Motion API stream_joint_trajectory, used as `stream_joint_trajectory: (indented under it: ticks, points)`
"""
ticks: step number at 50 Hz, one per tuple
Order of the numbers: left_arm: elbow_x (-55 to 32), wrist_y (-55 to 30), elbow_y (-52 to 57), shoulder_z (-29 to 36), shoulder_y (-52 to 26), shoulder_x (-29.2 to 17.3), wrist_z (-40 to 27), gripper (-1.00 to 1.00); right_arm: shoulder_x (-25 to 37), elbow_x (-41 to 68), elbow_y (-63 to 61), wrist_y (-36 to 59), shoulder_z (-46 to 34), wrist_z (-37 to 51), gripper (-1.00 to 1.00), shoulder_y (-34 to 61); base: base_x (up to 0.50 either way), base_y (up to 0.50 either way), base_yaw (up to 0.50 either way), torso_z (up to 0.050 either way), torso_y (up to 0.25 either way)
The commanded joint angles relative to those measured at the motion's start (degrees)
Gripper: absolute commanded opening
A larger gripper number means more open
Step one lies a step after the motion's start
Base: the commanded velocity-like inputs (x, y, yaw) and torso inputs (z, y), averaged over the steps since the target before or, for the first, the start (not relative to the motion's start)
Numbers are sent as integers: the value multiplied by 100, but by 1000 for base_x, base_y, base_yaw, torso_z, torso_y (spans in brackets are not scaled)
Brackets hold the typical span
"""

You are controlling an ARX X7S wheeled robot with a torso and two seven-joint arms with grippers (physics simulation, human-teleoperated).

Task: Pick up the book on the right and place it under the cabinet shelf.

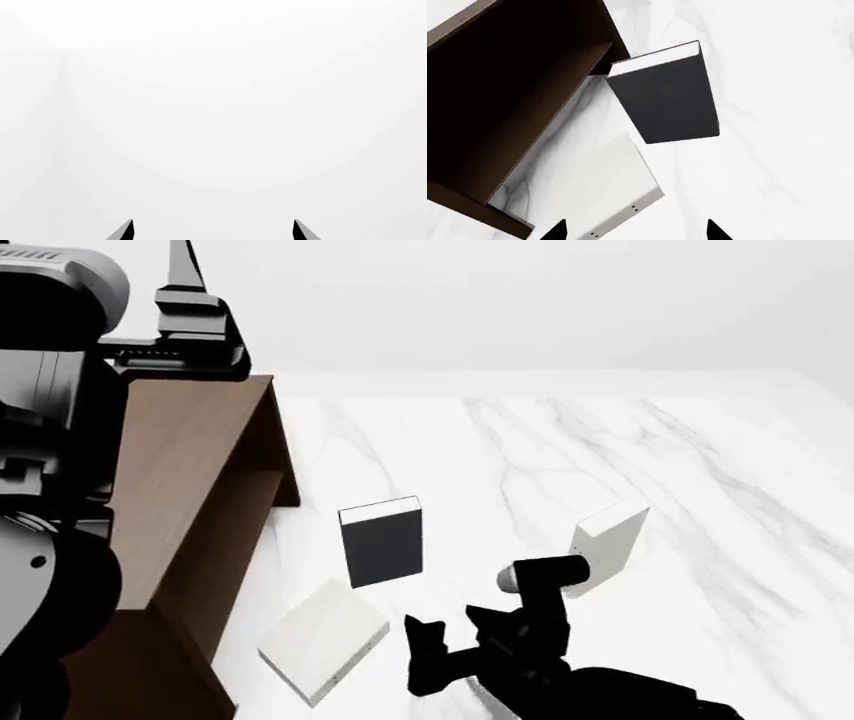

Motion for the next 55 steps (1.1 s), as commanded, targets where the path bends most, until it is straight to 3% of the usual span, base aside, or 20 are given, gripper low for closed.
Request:
stream_joint_trajectory:
  ticks: [1,12,26,39,55]
  points:
    - [-62,-7,16,18,-11,24,-20,100,934,-873,-1934,145,329,1061,100,955,0,0,0,0,0]
    - [-172,35,31,-47,43,65,-11,100,1598,-1695,-2649,207,1114,2164,100,2039,0,0,0,0,0]
    - [-254,163,85,-80,150,63,34,100,2301,-2343,-2896,944,1589,2641,100,3095,0,0,0,0,0]
    - [-253,359,32,30,286,122,91,100,2968,-2680,-2957,1175,1821,2837,100,3390,0,0,0,0,0]
    - [-679,616,-11,284,342,677,279,100,3643,-2656,-3070,1236,1897,2915,100,3391,0,0,0,0,0]
